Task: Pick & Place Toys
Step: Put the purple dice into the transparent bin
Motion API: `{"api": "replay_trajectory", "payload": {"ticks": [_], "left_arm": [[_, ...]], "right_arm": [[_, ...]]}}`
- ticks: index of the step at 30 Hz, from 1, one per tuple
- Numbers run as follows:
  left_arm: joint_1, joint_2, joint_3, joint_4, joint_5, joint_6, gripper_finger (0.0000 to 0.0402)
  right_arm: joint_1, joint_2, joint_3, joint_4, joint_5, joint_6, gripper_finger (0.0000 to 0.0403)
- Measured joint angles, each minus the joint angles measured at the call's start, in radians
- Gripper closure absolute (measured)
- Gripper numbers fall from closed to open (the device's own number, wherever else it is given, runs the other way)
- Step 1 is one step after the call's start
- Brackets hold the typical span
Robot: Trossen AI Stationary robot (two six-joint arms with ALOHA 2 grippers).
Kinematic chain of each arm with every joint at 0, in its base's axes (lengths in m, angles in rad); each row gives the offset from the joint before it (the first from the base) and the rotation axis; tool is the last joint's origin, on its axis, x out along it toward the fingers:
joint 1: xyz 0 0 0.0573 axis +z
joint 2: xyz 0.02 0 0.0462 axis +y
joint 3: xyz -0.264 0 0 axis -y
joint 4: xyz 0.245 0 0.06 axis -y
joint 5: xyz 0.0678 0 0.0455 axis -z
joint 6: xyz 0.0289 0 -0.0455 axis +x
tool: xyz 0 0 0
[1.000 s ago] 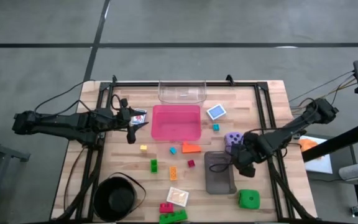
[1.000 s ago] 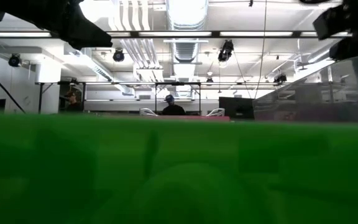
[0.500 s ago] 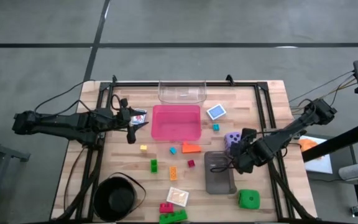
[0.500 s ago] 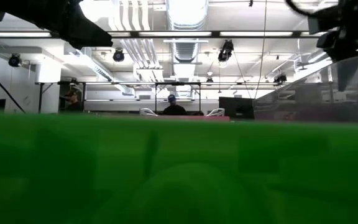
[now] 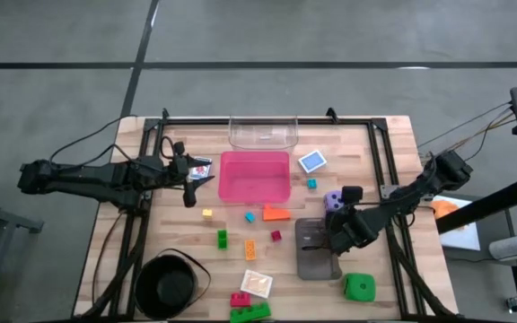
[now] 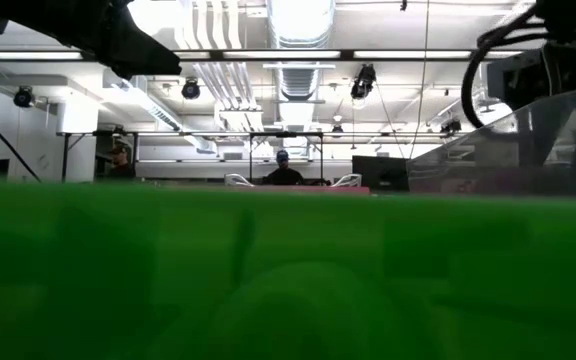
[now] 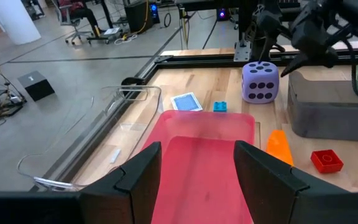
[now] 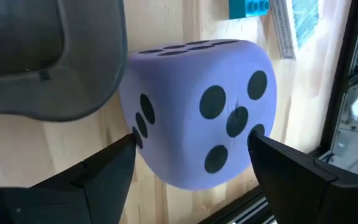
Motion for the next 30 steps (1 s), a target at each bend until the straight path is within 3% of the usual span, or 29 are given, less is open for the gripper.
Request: {"api": "replay_trajectory", "payload": {"ticks": [6,9,18,30], "left_arm": [[0.000,0.000,0.000,0.002,0.000,0.000,0.0198],[0.000,0.000,0.000,0.002,0.000,0.000,0.0198],[0.000,0.000,0.000,0.002,0.000,0.000,0.0197],[0.000,0.000,0.000,0.002,0.000,-0.001,0.0197]], "right_arm": [[0.000,0.047,-0.002,0.001,0.005,-0.002,0.0096],[0.000,0.062,-0.002,0.000,0.008,-0.002,0.0118],[0.001,0.079,-0.001,0.000,0.008,-0.040,0.0299],[0.000,-0.012,-0.005,0.007,-0.010,-0.021,0.0323]]}}
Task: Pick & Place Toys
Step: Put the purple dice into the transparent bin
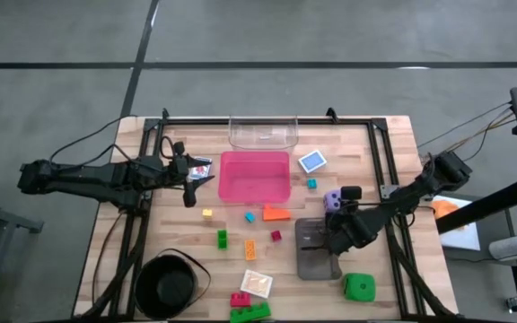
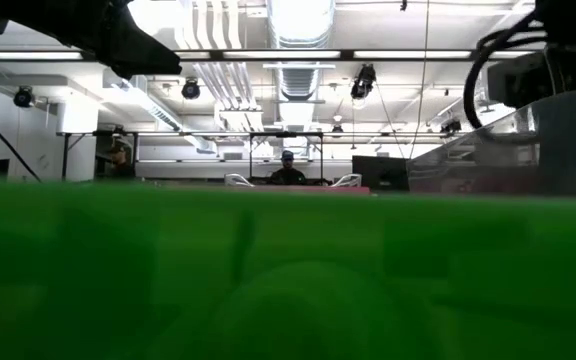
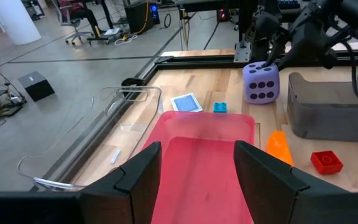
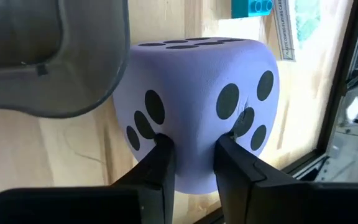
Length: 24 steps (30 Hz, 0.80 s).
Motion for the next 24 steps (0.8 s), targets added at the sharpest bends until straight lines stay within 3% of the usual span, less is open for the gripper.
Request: {"api": "replay_trajectory", "payload": {"ticks": [6,16,24], "left_arm": [[0.000,0.000,0.000,0.004,0.000,0.002,0.0197],[0.000,0.000,0.000,0.003,0.000,0.003,0.0197],[0.000,0.000,0.000,0.003,0.000,0.006,0.0197]], "right_arm": [[-0.002,-0.097,0.000,-0.007,0.027,0.043,0.0356],[-0.003,-0.302,0.000,0.001,0.143,0.108,0.0367],[-0.004,-0.467,-0.040,0.221,0.232,0.056,0.0379]]}}
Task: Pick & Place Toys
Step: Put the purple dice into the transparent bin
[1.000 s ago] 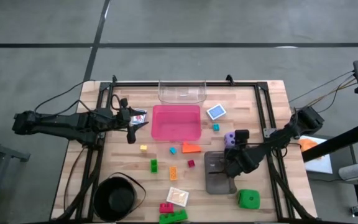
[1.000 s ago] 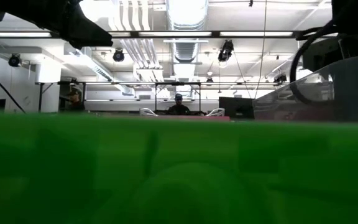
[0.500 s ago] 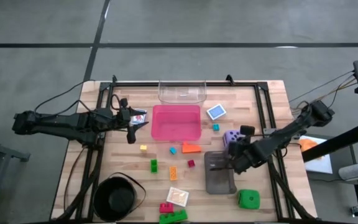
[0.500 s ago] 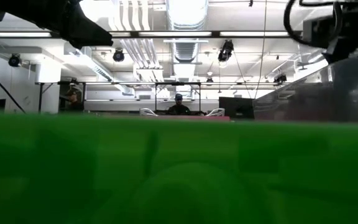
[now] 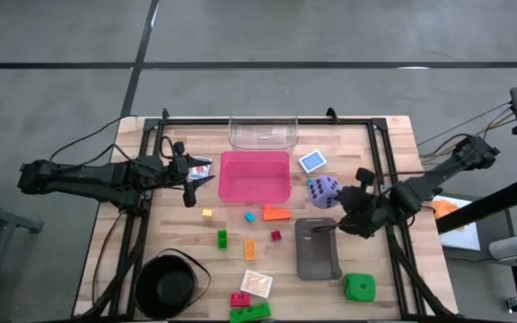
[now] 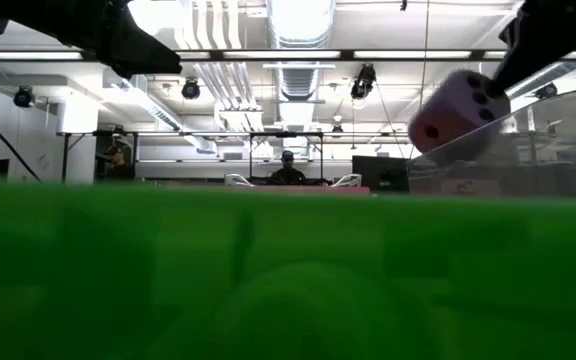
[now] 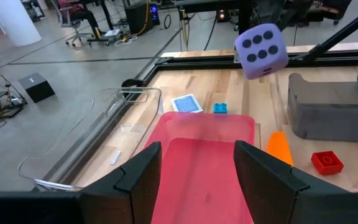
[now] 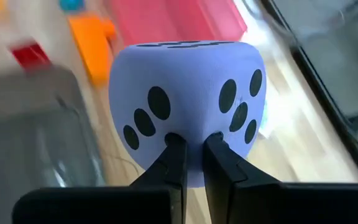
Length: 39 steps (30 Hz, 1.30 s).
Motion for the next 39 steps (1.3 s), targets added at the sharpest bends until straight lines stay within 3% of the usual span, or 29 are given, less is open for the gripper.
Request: {"api": "replay_trajectory", "payload": {"ticks": [9,18,25,32,39], "left_arm": [[0.000,0.000,0.000,0.000,0.000,0.000,0.0197],[0.000,0.000,0.000,0.000,0.000,0.000,0.0197],[0.000,0.000,0.000,0.000,0.000,0.000,0.0197],[0.000,0.000,0.000,0.000,0.000,0.000,0.0197],[0.000,0.000,0.000,0.000,0.000,0.000,0.0197]], "right_arm": [[-0.031,-0.136,-0.185,0.442,0.086,-0.206,0.0379],[-0.178,-0.222,-0.379,0.958,0.048,-0.510,0.0379],[-0.427,-0.204,-0.496,1.327,-0.182,-0.660,0.0379],[-0.762,-0.095,-0.461,1.417,-0.481,-0.703,0.0379],[-1.036,0.117,-0.340,1.446,-0.734,-0.711,0.0378]]}}
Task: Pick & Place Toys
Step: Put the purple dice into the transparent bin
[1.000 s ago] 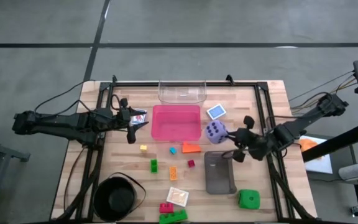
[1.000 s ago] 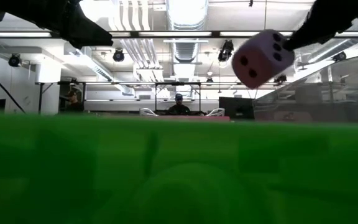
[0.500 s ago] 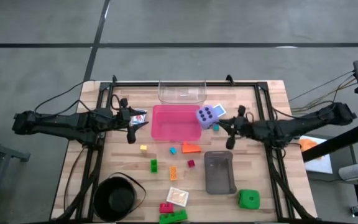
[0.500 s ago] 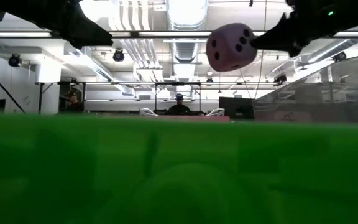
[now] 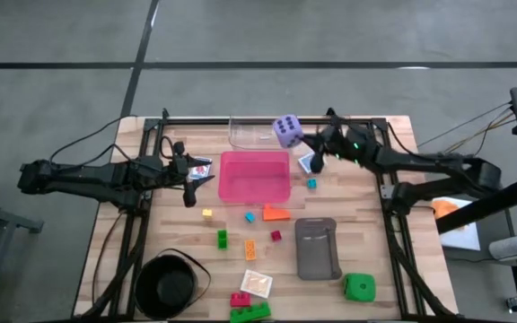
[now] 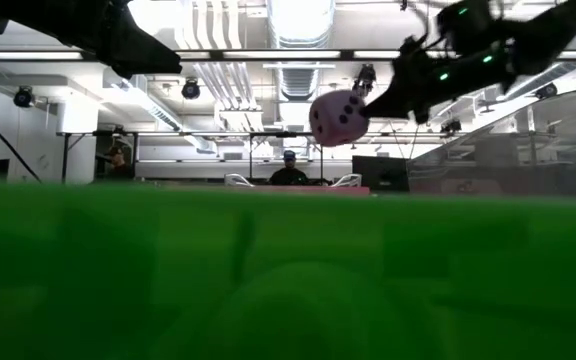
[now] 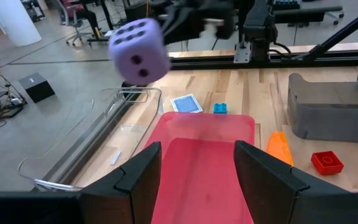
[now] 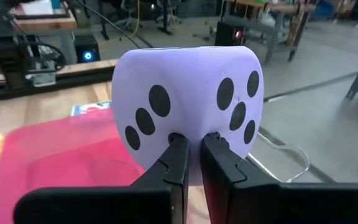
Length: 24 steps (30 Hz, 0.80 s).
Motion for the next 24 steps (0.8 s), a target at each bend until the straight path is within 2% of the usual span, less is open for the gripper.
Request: {"api": "replay_trajectory", "payload": {"ticks": [6,12,18,24], "left_arm": [[0.000,0.000,0.000,0.000,0.000,0.000,0.0197],[-0.001,0.000,0.000,-0.013,0.000,-0.007,0.0197],[-0.001,0.000,0.000,-0.016,0.001,-0.008,0.0197],[-0.001,0.000,0.000,-0.016,0.000,-0.008,0.0197]], "right_arm": [[-0.110,0.230,0.180,-0.069,-0.121,-0.003,0.0378],[-0.121,0.396,0.343,-0.202,-0.129,-0.020,0.0378],[-0.119,0.454,0.415,-0.240,-0.130,-0.020,0.0378],[-0.119,0.432,0.421,-0.287,-0.130,-0.021,0.0378]]}}
